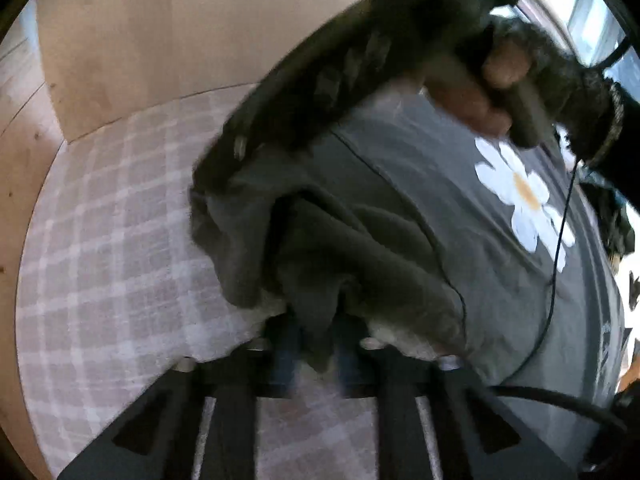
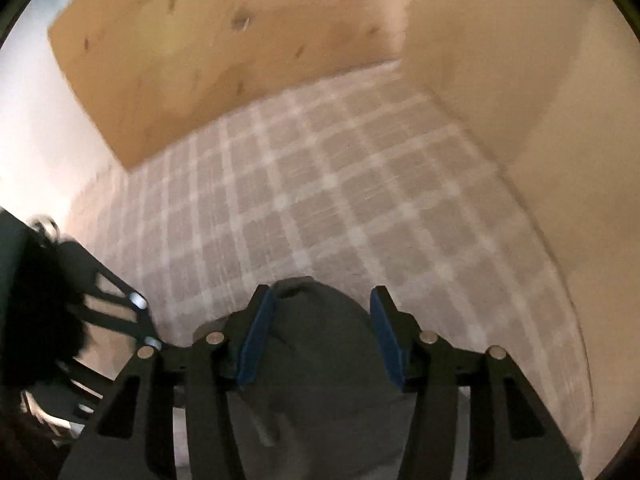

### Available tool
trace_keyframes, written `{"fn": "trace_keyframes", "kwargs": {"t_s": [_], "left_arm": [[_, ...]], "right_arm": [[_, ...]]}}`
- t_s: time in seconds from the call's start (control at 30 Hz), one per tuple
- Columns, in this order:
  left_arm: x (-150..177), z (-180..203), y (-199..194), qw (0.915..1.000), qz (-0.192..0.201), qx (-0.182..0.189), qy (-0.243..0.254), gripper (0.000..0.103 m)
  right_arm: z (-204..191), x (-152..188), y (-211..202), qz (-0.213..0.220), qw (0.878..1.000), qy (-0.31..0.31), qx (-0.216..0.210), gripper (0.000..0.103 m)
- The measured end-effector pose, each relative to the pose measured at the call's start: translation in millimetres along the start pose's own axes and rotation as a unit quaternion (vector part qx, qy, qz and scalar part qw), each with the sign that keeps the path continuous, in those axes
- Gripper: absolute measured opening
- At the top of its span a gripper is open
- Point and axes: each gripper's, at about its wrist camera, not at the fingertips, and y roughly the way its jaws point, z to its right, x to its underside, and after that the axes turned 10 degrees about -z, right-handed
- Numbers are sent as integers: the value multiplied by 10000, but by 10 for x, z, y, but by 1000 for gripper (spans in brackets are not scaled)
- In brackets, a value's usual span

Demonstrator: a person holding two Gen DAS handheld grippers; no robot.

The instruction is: Fold clothes

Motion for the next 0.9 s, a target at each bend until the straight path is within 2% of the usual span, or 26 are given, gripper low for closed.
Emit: {"fn": "trace_keyframes", "kwargs": {"t_s": [0.03, 0.1, 0.17, 0.2, 0.23, 0.27, 0.3, 0.33, 0.37, 0.4, 0.43, 0.5, 0.53, 0.6, 0.73, 0.8, 0.87, 0.9], "left_arm": [[22, -12, -31, 10000, 39, -42, 14, 10], [75, -6, -117, 9997, 96, -201, 85, 9], [140, 8, -232, 9988, 164, -431, 145, 9], [188, 22, -319, 9980, 211, -575, 159, 10], [250, 39, -401, 9969, 256, -725, 175, 15], [333, 60, -475, 9955, 295, -884, 194, 19], [404, 72, -520, 9946, 287, -976, 195, 30], [457, 62, -499, 9950, 152, -968, 170, 48], [500, 34, -459, 9949, -9, -996, 136, 53], [509, -3, -429, 9946, -91, -1026, 83, 53], [518, -39, -400, 9942, -173, -1056, 31, 51], [536, -112, -340, 9932, -336, -1117, -74, 51], [525, -145, -313, 9929, -369, -1126, -121, 51], [427, -195, -266, 9937, -259, -1072, -192, 51], [231, -289, -163, 9953, -56, -912, -321, 52], [125, -307, -67, 9979, -43, -571, -310, 51], [68, -288, 8, 9984, -69, -527, -170, 41], [50, -269, 40, 9983, -92, -576, -69, 27]], "right_arm": [[-30, -30, 75, -134, 9998, -117, 57, 49], [-63, -34, 73, -176, 9996, -200, -104, 8], [-74, 15, -104, 151, 9996, -239, 19, 8], [-33, 83, -248, 455, 9987, -189, -160, 8], [12, 153, -386, 751, 9966, -132, -324, 8], [89, 231, -462, 938, 9950, -22, -330, 12], [166, 258, -436, 830, 9964, 142, -96, 30], [241, 279, -408, 715, 9969, 305, 132, 46], [289, 247, -358, 554, 9969, 463, 307, 59], [360, 231, -315, 457, 9958, 649, 448, 59], [397, 216, -306, 465, 9952, 753, 417, 59], [418, 180, -291, 528, 9954, 796, 73, 59], [390, 149, -262, 472, 9963, 710, 70, 59], [309, 92, -171, 310, 9979, 482, 304, 59], [321, 61, -111, 197, 9984, 527, 45, 59], [359, 103, -171, 275, 9979, 589, 0, 59], [388, 168, -242, 313, 9974, 642, 50, 59], [402, 207, -280, 315, 9972, 664, 108, 59]]}}
